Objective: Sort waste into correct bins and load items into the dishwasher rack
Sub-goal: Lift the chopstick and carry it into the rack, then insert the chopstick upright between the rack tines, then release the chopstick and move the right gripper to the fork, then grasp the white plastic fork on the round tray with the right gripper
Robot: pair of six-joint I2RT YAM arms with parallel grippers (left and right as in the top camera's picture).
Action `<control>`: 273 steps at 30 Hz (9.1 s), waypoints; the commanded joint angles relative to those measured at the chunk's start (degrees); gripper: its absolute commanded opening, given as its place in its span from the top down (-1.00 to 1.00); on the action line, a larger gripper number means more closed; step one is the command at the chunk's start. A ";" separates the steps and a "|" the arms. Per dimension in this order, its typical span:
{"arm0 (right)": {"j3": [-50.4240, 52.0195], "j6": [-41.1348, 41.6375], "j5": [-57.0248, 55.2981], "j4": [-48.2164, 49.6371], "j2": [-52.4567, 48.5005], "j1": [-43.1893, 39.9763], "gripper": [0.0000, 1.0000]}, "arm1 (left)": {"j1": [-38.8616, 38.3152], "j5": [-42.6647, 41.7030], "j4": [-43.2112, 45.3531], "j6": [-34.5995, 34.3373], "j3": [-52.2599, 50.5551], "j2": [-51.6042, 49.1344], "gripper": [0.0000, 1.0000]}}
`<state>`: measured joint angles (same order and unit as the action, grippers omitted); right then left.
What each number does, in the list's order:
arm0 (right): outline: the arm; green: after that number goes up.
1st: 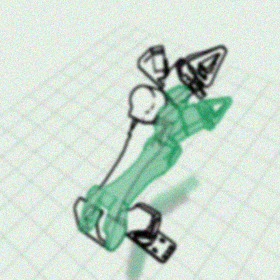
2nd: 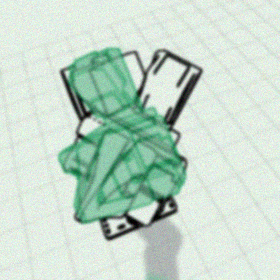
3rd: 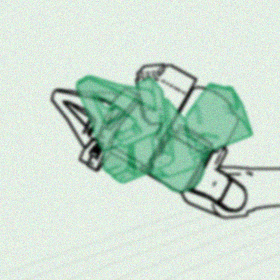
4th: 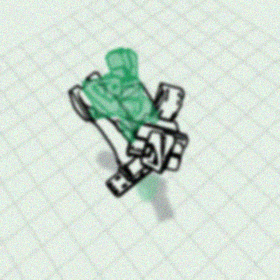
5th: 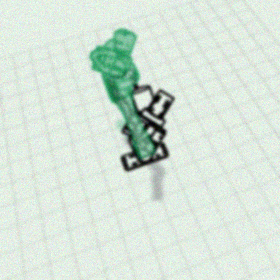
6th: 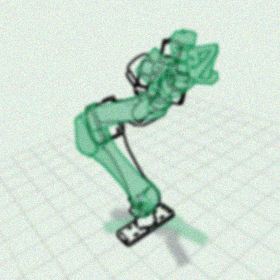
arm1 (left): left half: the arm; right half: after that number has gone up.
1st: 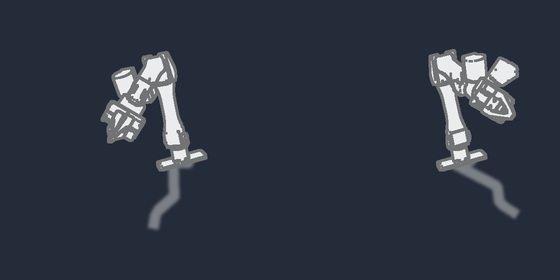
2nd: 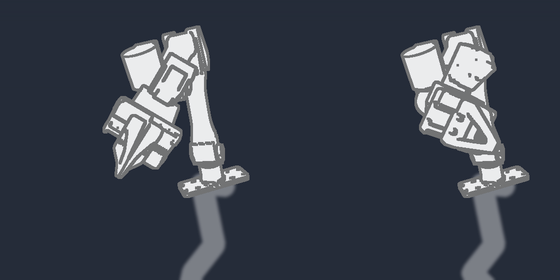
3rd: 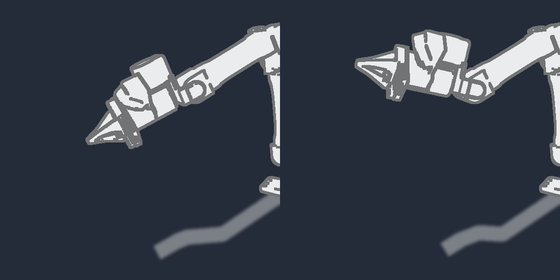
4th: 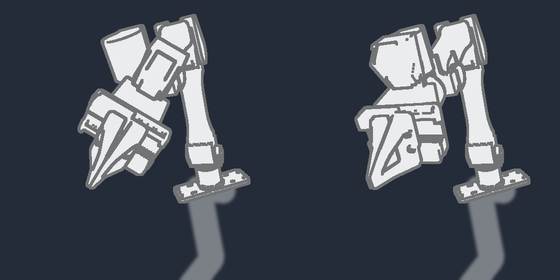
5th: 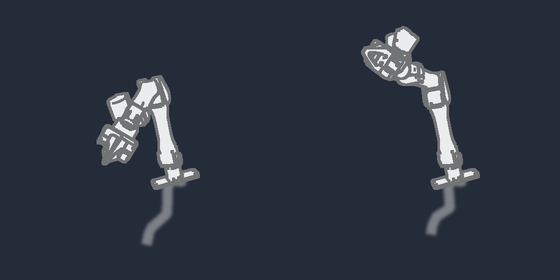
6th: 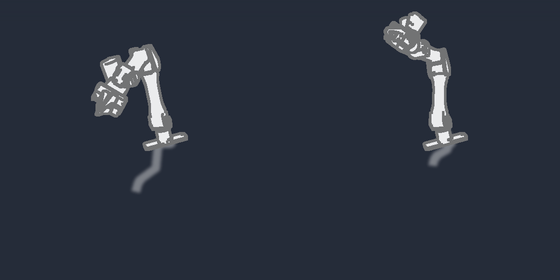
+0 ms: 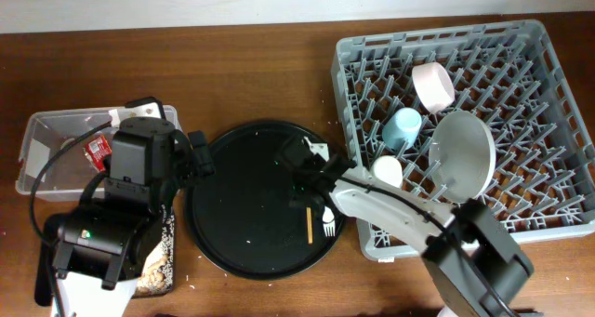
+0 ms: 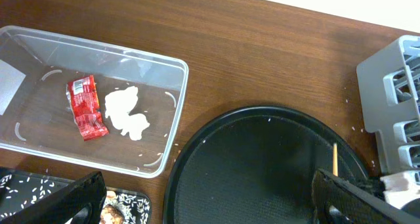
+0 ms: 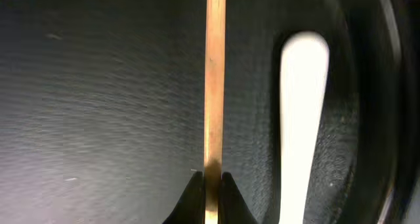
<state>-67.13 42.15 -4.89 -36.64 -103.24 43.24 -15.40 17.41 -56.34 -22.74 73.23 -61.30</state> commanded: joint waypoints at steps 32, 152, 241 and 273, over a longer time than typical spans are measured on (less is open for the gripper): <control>-2.95 -44.09 -7.82 -11.30 16.76 -36.15 0.92 | 0.17 0.83 0.04 0.48 0.85 0.15 -0.98; -20.13 -44.89 13.75 -17.51 18.80 -46.38 0.92 | 0.17 0.83 0.04 0.48 0.85 0.15 -0.98; -6.25 -7.87 8.63 -18.25 -0.42 -5.70 0.38 | 0.17 0.83 0.04 0.48 0.85 0.15 -0.98; -14.56 -8.74 11.28 -16.57 -3.13 -6.12 0.85 | 0.17 0.85 0.04 0.48 0.85 0.15 -0.99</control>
<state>-76.07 36.95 5.87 -49.87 -108.86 37.21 -15.40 17.43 -56.38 -22.74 73.34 -61.30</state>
